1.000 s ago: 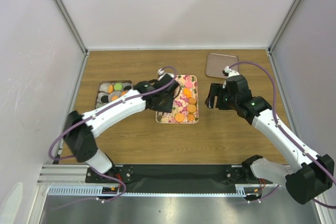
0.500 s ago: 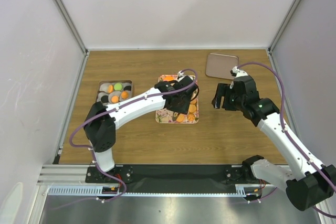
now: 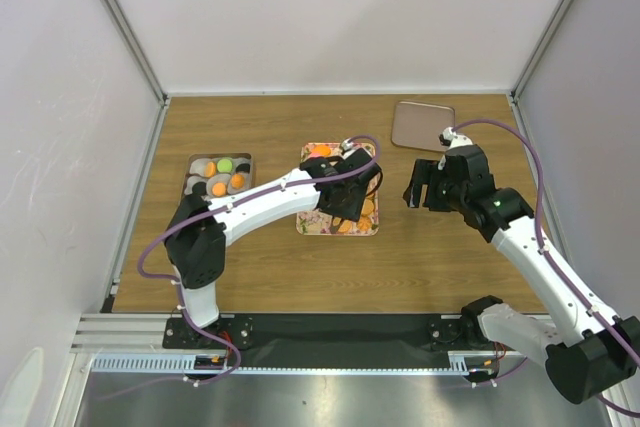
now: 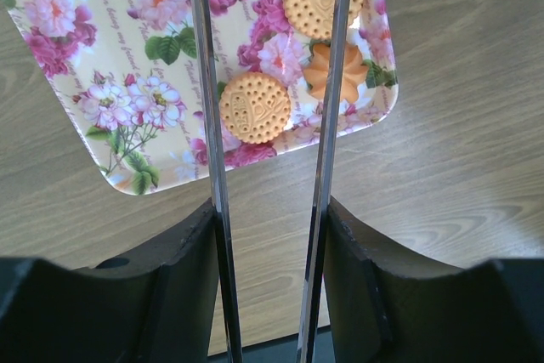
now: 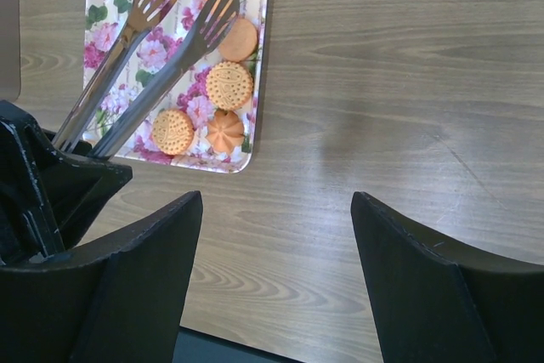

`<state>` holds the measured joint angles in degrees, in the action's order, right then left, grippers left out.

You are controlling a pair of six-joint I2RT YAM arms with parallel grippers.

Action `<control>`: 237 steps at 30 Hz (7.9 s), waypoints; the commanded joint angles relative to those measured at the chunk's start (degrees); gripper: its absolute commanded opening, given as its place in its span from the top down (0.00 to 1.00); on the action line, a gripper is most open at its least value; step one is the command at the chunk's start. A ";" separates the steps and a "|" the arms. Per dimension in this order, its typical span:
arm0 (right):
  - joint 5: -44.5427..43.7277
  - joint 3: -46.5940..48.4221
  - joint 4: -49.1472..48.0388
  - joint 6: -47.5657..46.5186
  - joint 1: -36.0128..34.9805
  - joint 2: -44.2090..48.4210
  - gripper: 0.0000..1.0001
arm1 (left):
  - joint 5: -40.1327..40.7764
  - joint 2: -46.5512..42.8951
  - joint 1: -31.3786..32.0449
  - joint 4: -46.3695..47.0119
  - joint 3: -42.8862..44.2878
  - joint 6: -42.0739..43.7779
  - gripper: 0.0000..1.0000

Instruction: Pack the cookies

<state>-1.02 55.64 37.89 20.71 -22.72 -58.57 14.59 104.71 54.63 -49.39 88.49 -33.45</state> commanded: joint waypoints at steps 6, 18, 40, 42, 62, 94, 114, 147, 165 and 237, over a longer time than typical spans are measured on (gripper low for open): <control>0.40 0.70 -0.71 -0.67 0.31 0.91 0.23 | -1.05 -2.84 3.28 1.22 -1.91 -1.18 0.49; 0.40 0.09 -0.54 -0.14 0.31 1.70 0.23 | -1.49 -5.30 6.54 2.28 -7.54 -3.02 0.49; 2.16 -1.14 -1.94 1.17 0.31 2.23 0.23 | 0.53 -4.69 8.03 -3.08 -5.87 -1.44 0.50; 2.42 -1.32 -2.29 1.26 0.22 2.23 0.23 | 0.53 -4.51 8.03 -3.08 -5.61 -1.18 0.50; 3.12 -1.76 -2.73 0.82 0.31 2.23 0.23 | 0.53 -1.96 7.33 -3.96 -2.79 0.14 0.53; 4.79 -1.06 -4.40 0.47 0.31 0.47 0.23 | 3.43 -19.79 1.10 -6.86 -12.63 -0.38 0.61; 8.14 -1.06 -10.38 1.61 -2.94 -4.89 0.23 | 2.90 -46.78 -24.12 -13.28 -31.08 -1.53 0.60; 10.16 -3.08 -14.34 1.09 -4.35 -8.67 0.23 | -3.43 -46.35 -43.03 -8.71 -36.98 5.15 0.57; 9.89 -2.99 -13.81 0.82 -4.35 -8.32 0.23 | -2.81 -46.17 -43.12 -8.88 -36.90 4.80 0.51; -1.62 0.96 -1.24 2.93 -3.03 0.03 0.23 | 0.35 -9.00 11.73 -6.34 -3.67 3.92 0.49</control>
<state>-1.34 54.19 36.03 23.92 -26.13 -59.90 15.90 95.70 65.91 -56.62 81.73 -31.33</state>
